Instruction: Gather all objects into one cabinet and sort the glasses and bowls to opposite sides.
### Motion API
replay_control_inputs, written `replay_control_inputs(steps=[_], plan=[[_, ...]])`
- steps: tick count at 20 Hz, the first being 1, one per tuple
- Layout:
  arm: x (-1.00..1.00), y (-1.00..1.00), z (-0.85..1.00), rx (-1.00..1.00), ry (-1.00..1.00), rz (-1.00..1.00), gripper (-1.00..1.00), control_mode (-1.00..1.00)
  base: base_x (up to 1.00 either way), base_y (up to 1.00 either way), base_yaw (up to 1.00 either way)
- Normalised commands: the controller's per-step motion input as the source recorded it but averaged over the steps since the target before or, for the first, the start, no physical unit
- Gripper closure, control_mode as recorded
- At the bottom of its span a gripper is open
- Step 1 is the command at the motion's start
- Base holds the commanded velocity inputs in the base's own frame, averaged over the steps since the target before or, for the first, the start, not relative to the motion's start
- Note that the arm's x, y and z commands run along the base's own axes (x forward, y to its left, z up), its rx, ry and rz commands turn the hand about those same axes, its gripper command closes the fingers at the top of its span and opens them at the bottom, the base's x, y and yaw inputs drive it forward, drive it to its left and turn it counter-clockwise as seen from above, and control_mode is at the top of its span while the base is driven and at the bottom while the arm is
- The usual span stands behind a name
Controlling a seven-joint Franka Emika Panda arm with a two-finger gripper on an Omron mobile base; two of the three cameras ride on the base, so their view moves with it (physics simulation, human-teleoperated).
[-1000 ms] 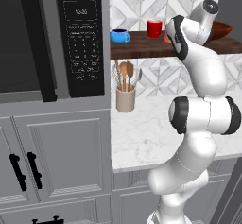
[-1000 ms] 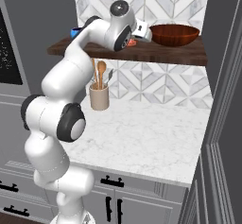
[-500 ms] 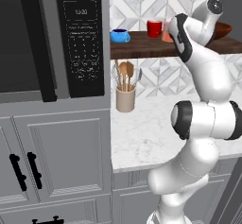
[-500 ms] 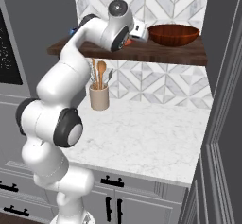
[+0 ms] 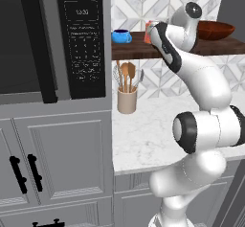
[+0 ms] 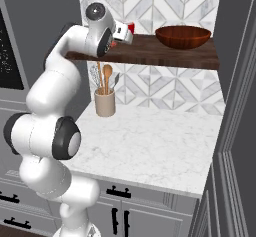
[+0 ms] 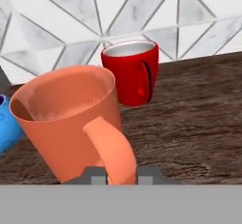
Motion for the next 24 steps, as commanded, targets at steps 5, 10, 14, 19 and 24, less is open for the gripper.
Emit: replay_control_inputs(steps=[5,10,14,19,24], plan=[[0.58,0.55,0.0,0.0,0.0,0.0,1.0,-1.0,0.0,0.0,0.0],[0.64,0.36,0.0,0.0,0.0,0.0,1.0,-1.0,0.0,0.0,0.0],[0.58,0.12,0.0,0.0,0.0,0.0,1.0,-1.0,0.0,0.0,0.0],[0.29,0.0,0.0,0.0,0.0,0.0,1.0,-1.0,0.0,0.0,0.0],[0.01,0.0,0.0,0.0,0.0,0.0,1.0,-1.0,0.0,0.0,0.0]])
